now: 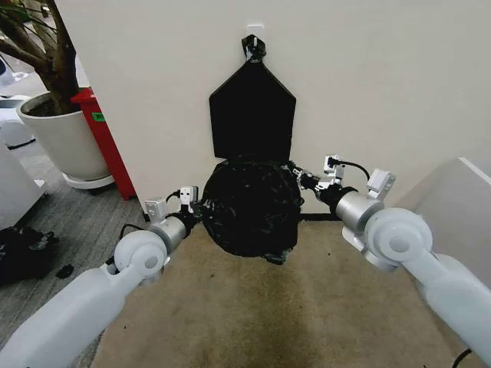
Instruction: Place the garbage bag over the trash bin.
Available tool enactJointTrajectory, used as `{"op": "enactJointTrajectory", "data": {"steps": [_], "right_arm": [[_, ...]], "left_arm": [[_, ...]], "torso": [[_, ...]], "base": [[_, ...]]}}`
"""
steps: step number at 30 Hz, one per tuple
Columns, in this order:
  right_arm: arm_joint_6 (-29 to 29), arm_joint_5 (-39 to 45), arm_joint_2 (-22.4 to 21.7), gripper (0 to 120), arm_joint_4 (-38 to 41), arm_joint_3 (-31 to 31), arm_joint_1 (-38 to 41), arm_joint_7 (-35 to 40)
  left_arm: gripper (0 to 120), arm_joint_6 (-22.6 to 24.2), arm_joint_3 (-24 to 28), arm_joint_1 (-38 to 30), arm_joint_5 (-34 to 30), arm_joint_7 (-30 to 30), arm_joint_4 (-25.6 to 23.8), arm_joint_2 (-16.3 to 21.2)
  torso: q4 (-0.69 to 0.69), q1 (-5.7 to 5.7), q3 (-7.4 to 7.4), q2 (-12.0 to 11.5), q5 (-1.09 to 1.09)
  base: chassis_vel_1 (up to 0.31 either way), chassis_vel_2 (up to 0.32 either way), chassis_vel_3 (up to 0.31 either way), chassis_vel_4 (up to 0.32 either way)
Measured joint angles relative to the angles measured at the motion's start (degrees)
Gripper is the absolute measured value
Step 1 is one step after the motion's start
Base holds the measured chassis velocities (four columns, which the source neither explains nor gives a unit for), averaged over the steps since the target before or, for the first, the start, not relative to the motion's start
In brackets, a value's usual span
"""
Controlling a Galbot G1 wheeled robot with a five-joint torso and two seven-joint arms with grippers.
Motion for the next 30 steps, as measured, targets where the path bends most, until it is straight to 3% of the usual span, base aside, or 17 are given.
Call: {"op": "enactJointTrajectory", "data": {"steps": [8, 15, 22, 30], "right_arm": [[1.3, -5.5, 0.0, 0, -4.4, -0.2, -0.1, -6.1], [5.8, -14.8, -0.7, 0, -12.3, -0.3, -1.5, -20.6], [6.3, -15.4, -1.8, 0, -11.3, 0.4, -3.1, -21.6], [4.7, -8.4, -3.6, 4, -7.0, 2.6, -4.7, -14.3]], "left_arm": [[0, 0.0, -1.3, 1.3, -1.0, 0.5, -1.1, 0.6], [0, 0.1, -3.2, 2.9, -4.1, 0.1, -2.7, 1.3], [0, 0.1, -4.1, 2.9, -6.8, -0.7, -2.9, 1.4], [0, 0.1, -5.1, 2.3, -13.0, -4.1, -1.4, 0.2]], "torso": [[0.00, 0.00, 0.00, 0.0, 0.00], [0.00, 0.00, 0.00, 0.0, 0.00], [0.00, 0.00, 0.00, 0.0, -0.01], [0.00, 0.00, -0.01, 0.0, -0.01]], "base": [[0.000, 0.000, 0.000, 0.000], [0.000, 0.000, 0.000, 0.000], [0.000, 0.000, 0.000, 0.000], [0.000, 0.000, 0.000, 0.000]]}}
